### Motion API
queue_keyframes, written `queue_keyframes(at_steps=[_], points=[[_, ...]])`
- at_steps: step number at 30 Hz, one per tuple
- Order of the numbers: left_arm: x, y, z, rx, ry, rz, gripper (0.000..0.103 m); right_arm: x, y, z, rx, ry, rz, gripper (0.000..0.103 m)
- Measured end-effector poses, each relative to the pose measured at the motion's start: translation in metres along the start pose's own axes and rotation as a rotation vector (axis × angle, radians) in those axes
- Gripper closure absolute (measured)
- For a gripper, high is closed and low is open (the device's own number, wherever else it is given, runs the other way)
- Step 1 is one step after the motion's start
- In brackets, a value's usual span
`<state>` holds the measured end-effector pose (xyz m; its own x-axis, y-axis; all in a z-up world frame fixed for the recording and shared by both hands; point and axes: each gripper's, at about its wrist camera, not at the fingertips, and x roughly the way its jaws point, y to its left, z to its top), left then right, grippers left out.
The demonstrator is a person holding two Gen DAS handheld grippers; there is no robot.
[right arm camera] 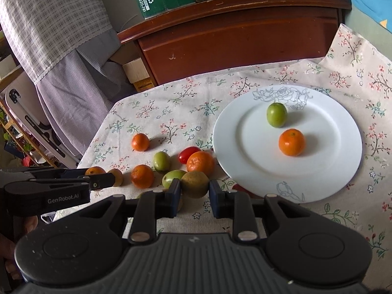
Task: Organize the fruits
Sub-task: 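Close left tool on the large orange while right tool grasps the brown fruit, then lower both held fruits onto the white plate and open both tools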
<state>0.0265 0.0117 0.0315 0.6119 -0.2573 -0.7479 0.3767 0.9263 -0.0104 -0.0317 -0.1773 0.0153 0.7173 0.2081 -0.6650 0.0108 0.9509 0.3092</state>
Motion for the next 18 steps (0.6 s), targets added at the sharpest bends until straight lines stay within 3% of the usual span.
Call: queue_keyframes(at_steps=[18], points=[[-0.016, -0.053, 0.031, 0.056, -0.109, -0.104, 0.071, -0.036, -0.021, 0.033, 0.058, -0.129, -0.028, 0.078]])
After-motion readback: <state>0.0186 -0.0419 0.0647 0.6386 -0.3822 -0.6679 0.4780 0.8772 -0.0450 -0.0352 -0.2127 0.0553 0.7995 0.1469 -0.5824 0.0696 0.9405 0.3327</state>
